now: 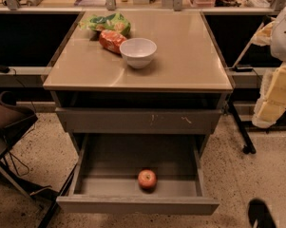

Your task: Pick apple from middle drawer and place on counter

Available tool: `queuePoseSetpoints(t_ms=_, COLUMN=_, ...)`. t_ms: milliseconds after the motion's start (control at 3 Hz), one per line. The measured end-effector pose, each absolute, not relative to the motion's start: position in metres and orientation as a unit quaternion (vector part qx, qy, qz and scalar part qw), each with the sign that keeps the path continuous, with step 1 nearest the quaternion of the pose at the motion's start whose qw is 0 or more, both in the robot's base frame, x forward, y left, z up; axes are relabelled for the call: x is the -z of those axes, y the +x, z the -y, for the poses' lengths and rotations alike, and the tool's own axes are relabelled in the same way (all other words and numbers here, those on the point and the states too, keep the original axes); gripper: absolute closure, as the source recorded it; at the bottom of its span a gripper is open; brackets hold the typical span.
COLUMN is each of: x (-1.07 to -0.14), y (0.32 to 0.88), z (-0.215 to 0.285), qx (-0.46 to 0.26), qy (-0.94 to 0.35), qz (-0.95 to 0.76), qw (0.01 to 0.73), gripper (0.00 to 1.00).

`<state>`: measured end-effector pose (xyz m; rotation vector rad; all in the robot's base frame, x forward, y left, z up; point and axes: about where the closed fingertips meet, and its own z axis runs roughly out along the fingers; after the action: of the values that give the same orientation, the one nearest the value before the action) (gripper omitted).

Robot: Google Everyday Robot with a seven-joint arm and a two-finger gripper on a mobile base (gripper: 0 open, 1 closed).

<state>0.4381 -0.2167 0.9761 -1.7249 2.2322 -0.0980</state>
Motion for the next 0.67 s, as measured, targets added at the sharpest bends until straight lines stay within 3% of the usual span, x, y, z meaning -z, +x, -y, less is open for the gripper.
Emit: queuePoseSetpoints(t_ms=667, x=-0.965, y=0.443, z=0.219, qx=-0.001, qy=-0.606, qz=-0.777, qw=0.169, gripper=0.00)
